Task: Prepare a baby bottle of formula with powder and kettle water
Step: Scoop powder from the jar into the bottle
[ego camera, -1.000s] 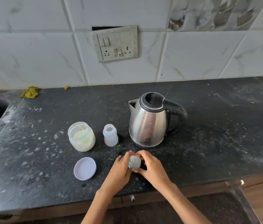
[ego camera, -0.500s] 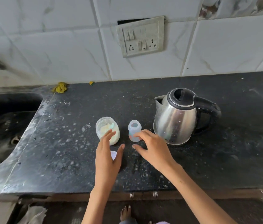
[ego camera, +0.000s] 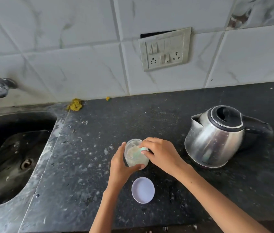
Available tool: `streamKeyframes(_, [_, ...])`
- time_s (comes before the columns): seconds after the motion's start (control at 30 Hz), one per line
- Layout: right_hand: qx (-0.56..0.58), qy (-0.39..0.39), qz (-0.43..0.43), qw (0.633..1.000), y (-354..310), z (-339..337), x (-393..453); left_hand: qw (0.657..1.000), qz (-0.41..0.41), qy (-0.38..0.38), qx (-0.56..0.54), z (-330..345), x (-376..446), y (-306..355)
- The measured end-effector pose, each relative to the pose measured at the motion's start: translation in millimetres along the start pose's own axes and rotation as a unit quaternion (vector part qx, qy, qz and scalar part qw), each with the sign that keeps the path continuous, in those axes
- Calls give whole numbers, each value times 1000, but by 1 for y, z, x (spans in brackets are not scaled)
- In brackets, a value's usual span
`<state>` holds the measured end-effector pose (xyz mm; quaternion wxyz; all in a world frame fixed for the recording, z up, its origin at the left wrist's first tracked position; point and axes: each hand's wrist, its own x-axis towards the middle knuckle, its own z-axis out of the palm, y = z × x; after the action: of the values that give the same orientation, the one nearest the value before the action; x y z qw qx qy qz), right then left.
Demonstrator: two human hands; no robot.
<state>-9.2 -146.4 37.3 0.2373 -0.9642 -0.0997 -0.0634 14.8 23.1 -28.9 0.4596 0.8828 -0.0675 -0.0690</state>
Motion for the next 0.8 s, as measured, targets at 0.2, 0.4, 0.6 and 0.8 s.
streamKeyframes(0.2, [-100,-81,0,992,-8,1,16,998,38,-18,-49,-5,9,-2])
streamKeyframes(0.4, [-248,-210,1,946,-22,-7,20,996,83,-31,-20,4,9,-6])
streamKeyframes(0.6, [-288,-247,-32,925,-29,-9,21,994,103,-43,-8,9,8,-8])
streamKeyframes(0.8, [-258,-205,-83,940,-9,-9,21,992,126,-13,-21,8,7,-9])
